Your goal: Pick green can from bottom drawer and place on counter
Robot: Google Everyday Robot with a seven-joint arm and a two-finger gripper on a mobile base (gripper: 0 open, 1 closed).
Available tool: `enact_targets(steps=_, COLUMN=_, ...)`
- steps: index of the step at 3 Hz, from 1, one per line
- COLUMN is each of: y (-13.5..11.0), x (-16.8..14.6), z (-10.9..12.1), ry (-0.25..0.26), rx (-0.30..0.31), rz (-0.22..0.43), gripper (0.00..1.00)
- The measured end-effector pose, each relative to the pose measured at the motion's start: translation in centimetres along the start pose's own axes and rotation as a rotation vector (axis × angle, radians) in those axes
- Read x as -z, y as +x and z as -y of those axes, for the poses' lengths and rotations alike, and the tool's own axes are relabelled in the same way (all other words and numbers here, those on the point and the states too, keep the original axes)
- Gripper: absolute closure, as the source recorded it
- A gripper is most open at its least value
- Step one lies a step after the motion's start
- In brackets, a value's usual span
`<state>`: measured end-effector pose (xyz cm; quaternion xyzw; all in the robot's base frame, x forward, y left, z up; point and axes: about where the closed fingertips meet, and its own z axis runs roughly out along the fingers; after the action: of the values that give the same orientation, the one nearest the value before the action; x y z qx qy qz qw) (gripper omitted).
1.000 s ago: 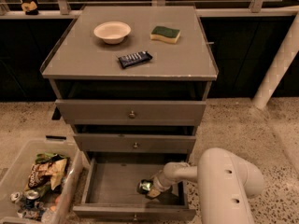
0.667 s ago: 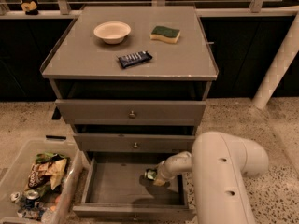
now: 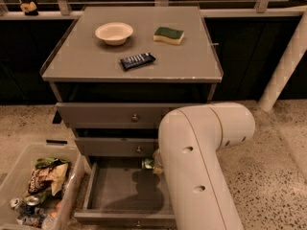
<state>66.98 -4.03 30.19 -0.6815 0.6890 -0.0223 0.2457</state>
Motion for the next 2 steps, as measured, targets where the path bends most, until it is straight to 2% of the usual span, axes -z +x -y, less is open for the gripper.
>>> enact_targets(steps=1, y=0.0, x=0.0, z=0.0, ry=0.000, rx=0.000, rz=0.000, gripper=1.00)
enact_targets(steps=2, y=0.1, x=0.6, z=-1.1, ry=-0.023, rx=-0.018, rz=-0.020, gripper=1.00)
